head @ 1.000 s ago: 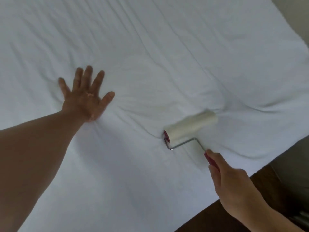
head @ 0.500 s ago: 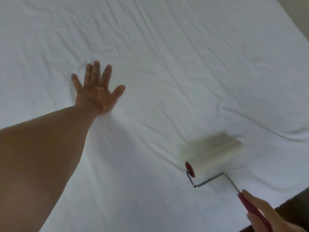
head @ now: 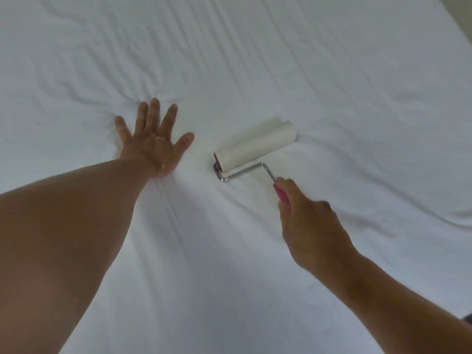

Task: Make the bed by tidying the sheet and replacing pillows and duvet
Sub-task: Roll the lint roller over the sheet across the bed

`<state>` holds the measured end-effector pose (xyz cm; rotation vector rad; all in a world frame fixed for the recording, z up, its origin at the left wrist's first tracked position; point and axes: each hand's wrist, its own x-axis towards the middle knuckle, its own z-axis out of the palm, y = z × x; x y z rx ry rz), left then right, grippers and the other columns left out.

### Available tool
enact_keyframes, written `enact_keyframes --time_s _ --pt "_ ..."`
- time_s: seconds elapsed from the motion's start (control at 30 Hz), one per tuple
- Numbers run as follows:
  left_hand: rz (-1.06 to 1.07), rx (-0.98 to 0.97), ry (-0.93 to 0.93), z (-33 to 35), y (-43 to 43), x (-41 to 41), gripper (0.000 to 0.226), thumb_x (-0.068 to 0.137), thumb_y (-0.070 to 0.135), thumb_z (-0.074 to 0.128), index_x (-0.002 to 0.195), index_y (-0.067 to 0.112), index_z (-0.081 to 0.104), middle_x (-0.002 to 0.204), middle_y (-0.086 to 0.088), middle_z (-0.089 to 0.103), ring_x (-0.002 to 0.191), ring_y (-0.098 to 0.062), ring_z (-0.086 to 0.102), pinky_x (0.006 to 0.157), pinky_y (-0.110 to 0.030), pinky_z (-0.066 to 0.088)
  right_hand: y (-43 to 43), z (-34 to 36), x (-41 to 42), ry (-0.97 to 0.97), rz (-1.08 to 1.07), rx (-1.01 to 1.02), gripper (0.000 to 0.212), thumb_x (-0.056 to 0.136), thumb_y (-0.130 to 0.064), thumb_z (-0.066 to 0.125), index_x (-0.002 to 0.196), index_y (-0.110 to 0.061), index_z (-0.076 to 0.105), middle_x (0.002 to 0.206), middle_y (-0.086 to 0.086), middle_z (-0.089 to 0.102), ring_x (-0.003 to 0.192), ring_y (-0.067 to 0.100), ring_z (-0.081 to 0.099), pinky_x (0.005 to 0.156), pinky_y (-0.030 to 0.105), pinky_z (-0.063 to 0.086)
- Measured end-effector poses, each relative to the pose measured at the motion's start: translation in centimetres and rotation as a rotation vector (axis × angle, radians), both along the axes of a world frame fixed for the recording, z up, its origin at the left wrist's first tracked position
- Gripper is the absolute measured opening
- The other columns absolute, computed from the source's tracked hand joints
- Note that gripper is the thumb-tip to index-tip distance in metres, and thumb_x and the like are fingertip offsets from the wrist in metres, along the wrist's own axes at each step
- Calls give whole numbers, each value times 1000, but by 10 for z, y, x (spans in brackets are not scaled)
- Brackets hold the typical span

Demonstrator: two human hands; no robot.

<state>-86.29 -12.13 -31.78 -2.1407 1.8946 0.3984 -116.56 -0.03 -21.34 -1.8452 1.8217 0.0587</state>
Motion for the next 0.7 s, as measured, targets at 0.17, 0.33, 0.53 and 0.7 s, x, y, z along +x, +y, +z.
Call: enact_keyframes --time_s 0.17,0.33,0.53,0.7 --pt "-7 34 -2 2 -2 0 87 83 84 -7 155 39 -20 165 2 -28 152 -21 -24 117 -68 -9 124 4 -70 23 -61 100 48 85 -77 -3 132 -74 -6 67 -7 60 68 15 66 66 30 54" --pt "-11 32 -12 6 0 -2 86 85 84 -4 157 38 -16 167 0 -23 153 -23 -21 117 -68 -9 197 4 -107 91 -53 110 49 100 -65 9 145 -59 29 39 -8 43 29 4 44 38 13 45" --pt "-35 -32 -50 13 16 -9 85 89 79 -4 159 33 -11 168 -6 -15 155 -27 -14 119 -66 -7 244 20 -145 53 -35 199 49 102 -61 22 150 -57 14 42 -14 45 31 -6 42 40 6 43" --pt "-19 -126 -29 12 42 -19 81 95 71 0 161 24 -3 169 -13 -7 155 -32 -7 119 -66 -1 290 15 -157 62 -32 531 87 82 -56 63 153 -44 15 61 -27 43 43 -12 45 60 -11 32"
